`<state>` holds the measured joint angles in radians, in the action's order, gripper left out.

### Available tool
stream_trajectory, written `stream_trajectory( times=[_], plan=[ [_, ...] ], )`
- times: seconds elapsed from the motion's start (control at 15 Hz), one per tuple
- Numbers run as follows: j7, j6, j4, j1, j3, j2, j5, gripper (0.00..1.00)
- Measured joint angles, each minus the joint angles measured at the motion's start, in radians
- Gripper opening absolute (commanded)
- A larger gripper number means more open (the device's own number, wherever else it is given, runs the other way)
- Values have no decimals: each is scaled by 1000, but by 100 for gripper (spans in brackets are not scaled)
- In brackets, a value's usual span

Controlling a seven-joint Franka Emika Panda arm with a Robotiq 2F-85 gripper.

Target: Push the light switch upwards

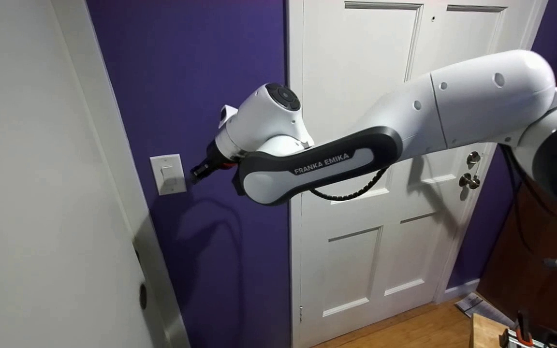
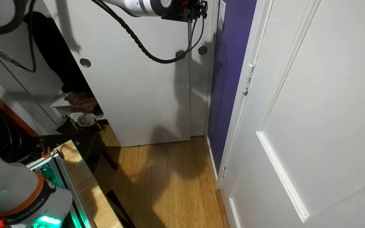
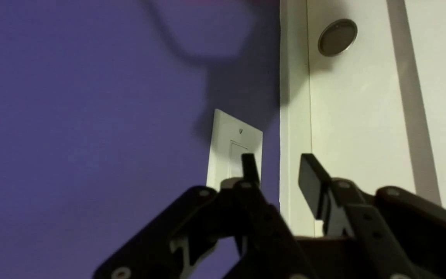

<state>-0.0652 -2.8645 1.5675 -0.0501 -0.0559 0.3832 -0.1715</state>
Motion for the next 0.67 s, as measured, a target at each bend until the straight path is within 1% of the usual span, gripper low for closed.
stream_trajectory(
  times=[0.07, 0.13, 0.4, 0.67],
  plan=[
    [16, -32, -24, -1, -3, 29, 6, 1],
    [24, -60, -50, -4, -2, 59, 7, 0],
    [26, -137, -166, -26, 23, 171, -2, 0],
    [-8, -168, -284, -72, 99, 265, -3, 0]
  ],
)
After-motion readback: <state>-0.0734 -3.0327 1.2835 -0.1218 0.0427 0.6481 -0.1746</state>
